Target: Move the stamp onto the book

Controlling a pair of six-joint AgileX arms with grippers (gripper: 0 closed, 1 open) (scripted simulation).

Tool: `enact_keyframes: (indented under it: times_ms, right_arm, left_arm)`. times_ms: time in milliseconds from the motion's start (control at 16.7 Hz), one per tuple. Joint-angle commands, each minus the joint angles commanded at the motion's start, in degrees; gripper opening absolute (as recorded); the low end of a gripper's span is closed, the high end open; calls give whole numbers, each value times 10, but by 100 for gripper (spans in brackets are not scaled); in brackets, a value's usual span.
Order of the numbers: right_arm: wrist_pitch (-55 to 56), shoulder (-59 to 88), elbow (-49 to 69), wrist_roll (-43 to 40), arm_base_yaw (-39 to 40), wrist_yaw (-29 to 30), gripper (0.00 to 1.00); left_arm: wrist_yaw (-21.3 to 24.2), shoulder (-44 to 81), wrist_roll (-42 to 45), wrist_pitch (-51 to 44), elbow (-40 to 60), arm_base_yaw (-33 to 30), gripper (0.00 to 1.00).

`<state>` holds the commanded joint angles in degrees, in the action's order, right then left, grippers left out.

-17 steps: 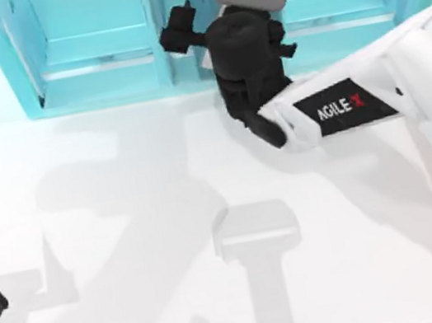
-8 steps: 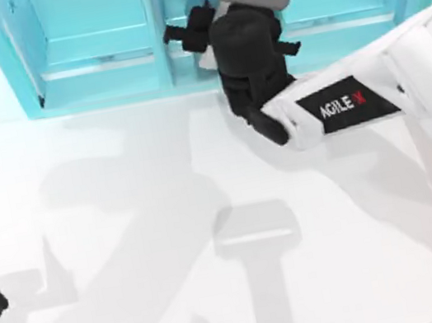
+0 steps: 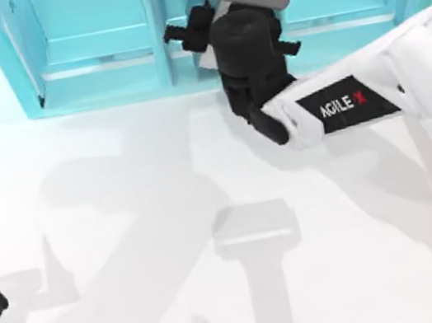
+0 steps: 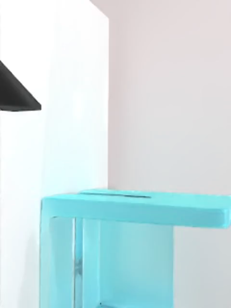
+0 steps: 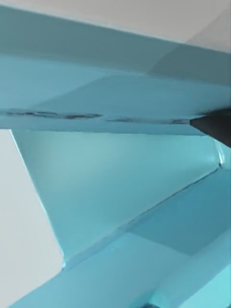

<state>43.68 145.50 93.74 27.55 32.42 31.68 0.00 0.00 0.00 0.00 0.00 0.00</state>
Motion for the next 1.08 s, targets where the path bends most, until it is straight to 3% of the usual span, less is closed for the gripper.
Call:
enact_keyframes:
  times_ms: [420,1080]
  right_arm:
    - [-33,-64,-36,8,30,20,0]
    - [-232,-456,-243,40,167,154,0]
  left_arm:
    - [0,0,0,0,0,0,100]
    - [0,0,0,0,0,0,100]
